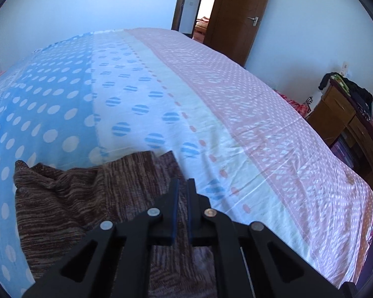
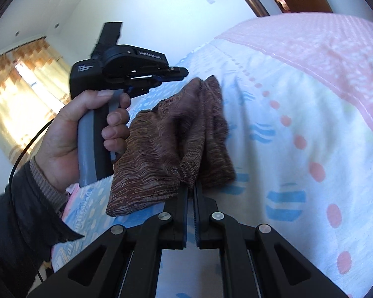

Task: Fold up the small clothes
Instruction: 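Lay the fold down and open both grippers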

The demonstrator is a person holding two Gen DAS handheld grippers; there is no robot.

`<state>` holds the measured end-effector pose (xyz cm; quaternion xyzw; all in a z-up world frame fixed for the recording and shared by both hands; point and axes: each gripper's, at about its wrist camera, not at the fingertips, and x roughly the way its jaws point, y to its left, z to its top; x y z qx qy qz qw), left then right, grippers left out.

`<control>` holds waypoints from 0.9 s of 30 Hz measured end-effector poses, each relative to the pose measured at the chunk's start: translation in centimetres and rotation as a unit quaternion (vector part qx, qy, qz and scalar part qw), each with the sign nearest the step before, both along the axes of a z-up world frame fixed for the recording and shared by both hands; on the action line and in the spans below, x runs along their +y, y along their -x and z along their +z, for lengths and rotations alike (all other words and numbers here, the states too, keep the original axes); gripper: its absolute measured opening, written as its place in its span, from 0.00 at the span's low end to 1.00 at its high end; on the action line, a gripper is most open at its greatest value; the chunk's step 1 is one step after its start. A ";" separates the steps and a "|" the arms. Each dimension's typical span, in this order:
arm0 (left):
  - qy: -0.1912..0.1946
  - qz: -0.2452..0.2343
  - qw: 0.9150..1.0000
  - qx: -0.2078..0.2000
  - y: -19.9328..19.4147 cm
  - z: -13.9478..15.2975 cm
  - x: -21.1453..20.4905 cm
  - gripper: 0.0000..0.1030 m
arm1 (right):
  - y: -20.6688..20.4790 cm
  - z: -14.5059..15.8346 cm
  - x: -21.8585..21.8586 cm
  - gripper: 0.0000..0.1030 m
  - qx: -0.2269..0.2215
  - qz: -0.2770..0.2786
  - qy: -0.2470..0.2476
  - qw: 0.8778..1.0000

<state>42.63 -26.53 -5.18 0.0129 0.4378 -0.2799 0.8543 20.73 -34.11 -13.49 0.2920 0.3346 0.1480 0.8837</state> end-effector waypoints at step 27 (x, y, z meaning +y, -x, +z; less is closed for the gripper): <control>-0.038 0.087 0.994 -0.062 8.5 -5.9 16.4 0.95 | -15.5 5.8 1.0 0.38 0.023 0.041 0.128 0.991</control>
